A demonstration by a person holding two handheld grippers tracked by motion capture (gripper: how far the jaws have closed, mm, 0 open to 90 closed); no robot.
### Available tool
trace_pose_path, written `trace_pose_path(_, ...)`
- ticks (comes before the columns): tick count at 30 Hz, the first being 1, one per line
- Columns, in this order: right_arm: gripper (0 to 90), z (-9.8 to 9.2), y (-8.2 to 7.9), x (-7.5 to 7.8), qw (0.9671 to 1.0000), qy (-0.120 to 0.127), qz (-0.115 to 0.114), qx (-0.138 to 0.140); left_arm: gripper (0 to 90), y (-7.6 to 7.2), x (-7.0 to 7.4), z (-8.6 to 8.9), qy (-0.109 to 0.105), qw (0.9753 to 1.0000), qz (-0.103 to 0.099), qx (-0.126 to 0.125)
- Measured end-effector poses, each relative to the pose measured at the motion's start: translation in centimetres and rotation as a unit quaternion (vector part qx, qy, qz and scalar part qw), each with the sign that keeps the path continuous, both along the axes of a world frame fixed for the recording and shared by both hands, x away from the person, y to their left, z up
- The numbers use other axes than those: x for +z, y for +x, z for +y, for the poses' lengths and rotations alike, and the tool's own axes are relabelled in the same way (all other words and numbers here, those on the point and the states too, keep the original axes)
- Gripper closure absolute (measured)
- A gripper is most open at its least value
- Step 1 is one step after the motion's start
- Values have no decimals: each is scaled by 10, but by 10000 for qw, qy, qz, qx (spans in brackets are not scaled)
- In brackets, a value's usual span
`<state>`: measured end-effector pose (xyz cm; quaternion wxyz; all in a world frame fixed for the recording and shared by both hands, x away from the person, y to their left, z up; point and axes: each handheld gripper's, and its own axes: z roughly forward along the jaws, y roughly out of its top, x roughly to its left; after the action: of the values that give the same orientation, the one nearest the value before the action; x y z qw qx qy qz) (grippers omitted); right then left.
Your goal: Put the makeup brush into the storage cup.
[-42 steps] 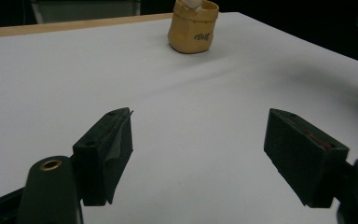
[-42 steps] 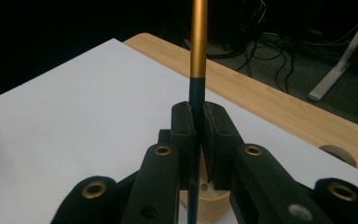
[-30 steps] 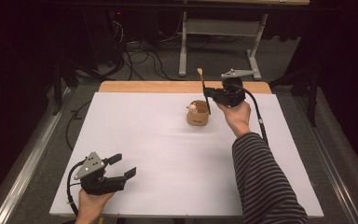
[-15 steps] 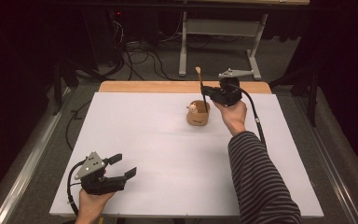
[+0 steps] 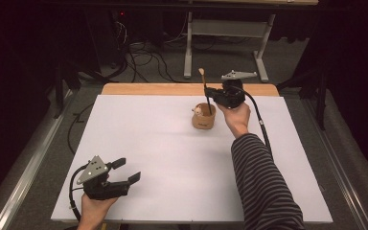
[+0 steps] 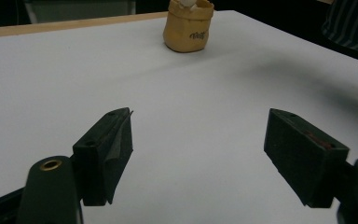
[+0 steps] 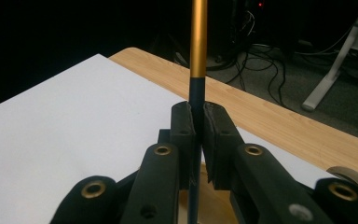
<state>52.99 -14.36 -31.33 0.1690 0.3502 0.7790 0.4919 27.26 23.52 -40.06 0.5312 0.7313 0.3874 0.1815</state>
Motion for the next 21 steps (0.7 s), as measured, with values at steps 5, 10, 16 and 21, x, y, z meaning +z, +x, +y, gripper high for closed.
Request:
trace_pose_path(5,854,1,3,-3,10000,-7,38,-44,244,0,0,1,-18,10000,-1,-1)
trace_pose_path(10,854,3,4,-7,10000,-58,8,-60,244,0,0,0,-25,10000,-4,-2)
trace_pose_path(16,854,5,8,-14,9999,-104,17,-54,244,0,0,1,-37,10000,-7,-10)
trace_pose_path(21,854,9,10,-19,9999,-120,67,-42,244,0,0,1,-36,10000,-8,-18)
